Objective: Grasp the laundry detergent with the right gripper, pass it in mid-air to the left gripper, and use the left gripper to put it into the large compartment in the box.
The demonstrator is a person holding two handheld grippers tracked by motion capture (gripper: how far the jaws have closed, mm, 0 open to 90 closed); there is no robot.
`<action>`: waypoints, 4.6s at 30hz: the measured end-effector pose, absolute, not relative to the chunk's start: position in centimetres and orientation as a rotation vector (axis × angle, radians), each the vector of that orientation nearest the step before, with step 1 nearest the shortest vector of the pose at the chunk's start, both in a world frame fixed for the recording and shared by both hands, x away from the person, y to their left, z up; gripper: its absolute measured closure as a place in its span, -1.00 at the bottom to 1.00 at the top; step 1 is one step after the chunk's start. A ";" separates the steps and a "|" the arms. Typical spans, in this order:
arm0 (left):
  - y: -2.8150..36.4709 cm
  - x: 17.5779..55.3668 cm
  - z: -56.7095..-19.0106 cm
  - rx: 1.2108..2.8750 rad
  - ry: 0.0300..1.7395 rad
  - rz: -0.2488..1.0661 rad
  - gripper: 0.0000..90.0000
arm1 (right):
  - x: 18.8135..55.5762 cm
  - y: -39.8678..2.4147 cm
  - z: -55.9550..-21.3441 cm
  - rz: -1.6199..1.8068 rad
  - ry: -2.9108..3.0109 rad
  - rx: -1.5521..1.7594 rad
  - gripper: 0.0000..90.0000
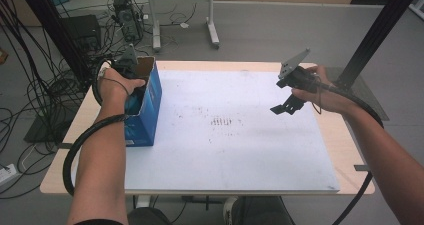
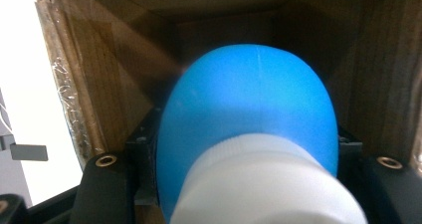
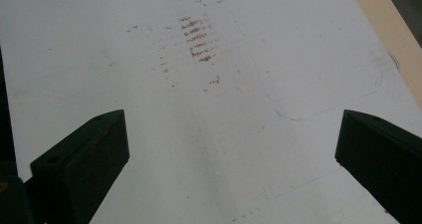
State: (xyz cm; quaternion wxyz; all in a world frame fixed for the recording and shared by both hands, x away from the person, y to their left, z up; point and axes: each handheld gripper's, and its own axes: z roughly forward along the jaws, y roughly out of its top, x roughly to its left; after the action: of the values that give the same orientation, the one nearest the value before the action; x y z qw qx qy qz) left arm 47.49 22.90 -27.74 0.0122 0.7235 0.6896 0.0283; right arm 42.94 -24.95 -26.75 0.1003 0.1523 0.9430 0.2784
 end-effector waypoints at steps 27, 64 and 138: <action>22.9 47.4 -27.8 2.255 2.146 0.090 -0.18 | 42.9 -25.2 -26.5 0.818 2.782 0.453 -0.99; 22.9 47.5 -28.0 2.255 2.147 0.084 -0.18 | 43.0 -25.4 -26.2 0.808 2.778 0.451 -0.99; 9.1 41.4 -20.1 2.496 1.479 0.140 -0.67 | 48.5 -24.5 -25.4 0.715 2.816 0.565 -0.98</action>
State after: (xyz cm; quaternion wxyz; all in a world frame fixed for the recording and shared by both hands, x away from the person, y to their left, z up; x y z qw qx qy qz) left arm 41.36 9.09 -20.12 0.1181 0.8532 0.5057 0.0480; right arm 48.51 -24.47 -25.42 0.0910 0.1902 0.9475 0.2405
